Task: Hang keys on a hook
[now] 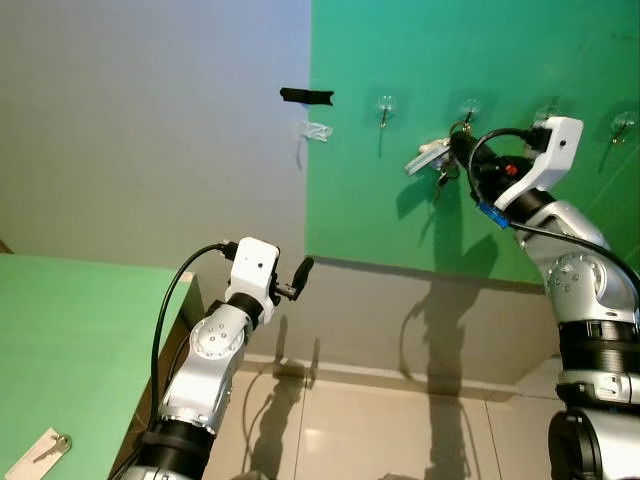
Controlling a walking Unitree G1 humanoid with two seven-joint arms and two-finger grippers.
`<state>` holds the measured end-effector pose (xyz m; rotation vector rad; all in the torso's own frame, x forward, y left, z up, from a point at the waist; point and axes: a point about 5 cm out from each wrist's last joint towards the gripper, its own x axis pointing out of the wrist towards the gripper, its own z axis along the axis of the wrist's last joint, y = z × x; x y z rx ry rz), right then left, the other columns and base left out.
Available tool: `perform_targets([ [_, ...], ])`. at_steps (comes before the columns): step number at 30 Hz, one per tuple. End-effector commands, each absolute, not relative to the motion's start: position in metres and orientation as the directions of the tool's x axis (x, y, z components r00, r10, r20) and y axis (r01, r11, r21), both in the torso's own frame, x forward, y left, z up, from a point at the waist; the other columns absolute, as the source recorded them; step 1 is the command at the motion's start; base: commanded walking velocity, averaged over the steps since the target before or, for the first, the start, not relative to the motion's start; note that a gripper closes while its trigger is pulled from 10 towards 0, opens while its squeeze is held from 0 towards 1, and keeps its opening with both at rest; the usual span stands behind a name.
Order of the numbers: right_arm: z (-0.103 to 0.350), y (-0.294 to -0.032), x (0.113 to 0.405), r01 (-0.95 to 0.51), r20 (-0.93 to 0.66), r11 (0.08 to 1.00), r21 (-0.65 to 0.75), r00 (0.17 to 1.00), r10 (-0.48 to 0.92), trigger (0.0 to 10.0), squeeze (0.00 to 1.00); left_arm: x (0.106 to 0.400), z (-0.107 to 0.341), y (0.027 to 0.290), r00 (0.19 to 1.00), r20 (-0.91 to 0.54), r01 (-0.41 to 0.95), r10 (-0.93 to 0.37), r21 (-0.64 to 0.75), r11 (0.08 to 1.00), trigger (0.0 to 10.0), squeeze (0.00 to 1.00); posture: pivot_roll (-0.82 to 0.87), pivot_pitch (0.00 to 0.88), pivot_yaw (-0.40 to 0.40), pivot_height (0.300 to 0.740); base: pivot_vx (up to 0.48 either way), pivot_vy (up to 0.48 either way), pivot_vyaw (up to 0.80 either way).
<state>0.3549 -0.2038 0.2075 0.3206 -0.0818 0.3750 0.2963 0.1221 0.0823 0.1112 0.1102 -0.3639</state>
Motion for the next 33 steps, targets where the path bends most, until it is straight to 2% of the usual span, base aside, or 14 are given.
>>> perform_targets([
  [1, 0.216, -0.210, 0.357, -0.352, 0.172, 0.893, 0.279, 0.934, 0.314, 0.0, 0.00, 0.298, 0.084, 0.121, 0.926, -0.127, 0.369, -0.355, 0.104, 0.924, 10.0, 0.00, -0.06, 0.000, -0.008, 0.740, 0.000, 0.000, 0.00],
  [7, 0.217, -0.208, 0.360, -0.356, 0.187, 0.883, 0.305, 0.932, 0.311, 0.0, 0.00, 0.298, 0.085, 0.121, 0.925, -0.127, 0.370, -0.357, 0.105, 0.923, 10.0, 0.00, -0.06, 0.000, -0.007, 0.740, 0.000, 0.000, 0.00],
  [9, 0.213, -0.210, 0.362, -0.346, 0.180, 0.851, 0.394, 0.938, 0.297, 0.0, 0.00, 0.298, 0.085, 0.121, 0.925, -0.129, 0.370, -0.356, 0.105, 0.923, 10.0, 0.00, -0.06, 0.000, -0.007, 0.740, 0.000, 0.000, 0.00],
  [11, 0.212, -0.211, 0.363, -0.342, 0.179, 0.843, 0.416, 0.939, 0.293, 0.0, 0.00, 0.298, 0.085, 0.121, 0.925, -0.129, 0.370, -0.356, 0.105, 0.923, 10.0, 0.00, -0.05, 0.004, -0.008, 0.740, 0.000, 0.000, 0.00],
  [13, 0.205, -0.215, 0.365, -0.325, 0.157, 0.743, 0.586, 0.944, 0.290, 0.0, 0.00, 0.298, 0.084, 0.121, 0.926, -0.132, 0.369, -0.355, 0.104, 0.924, 10.0, 0.00, -0.05, 0.007, -0.009, 0.740, 0.000, 0.000, 0.00],
  [15, 0.202, -0.215, 0.365, -0.319, 0.145, 0.720, 0.616, 0.945, 0.294, 0.0, 0.00, 0.297, 0.084, 0.121, 0.926, -0.133, 0.369, -0.355, 0.104, 0.924, 10.0, 0.00, -0.05, 0.007, -0.009, 0.740, 0.000, 0.000, 0.00],
  [26, 0.185, -0.214, 0.366, -0.262, 0.061, 0.639, 0.723, 0.946, 0.319, 0.0, 0.00, 0.296, 0.083, 0.121, 0.927, -0.141, 0.362, -0.347, 0.092, 0.928, 10.0, 0.00, -0.05, 0.013, -0.014, 0.740, 0.000, 0.000, 0.00],
  [33, 0.179, -0.214, 0.367, -0.229, 0.016, 0.635, 0.738, 0.946, 0.323, 0.0, 0.00, 0.296, 0.082, 0.121, 0.927, -0.144, 0.360, -0.346, 0.087, 0.929, 10.0, 0.00, -0.05, 0.014, -0.016, 0.740, 0.000, 0.000, 0.00],
])
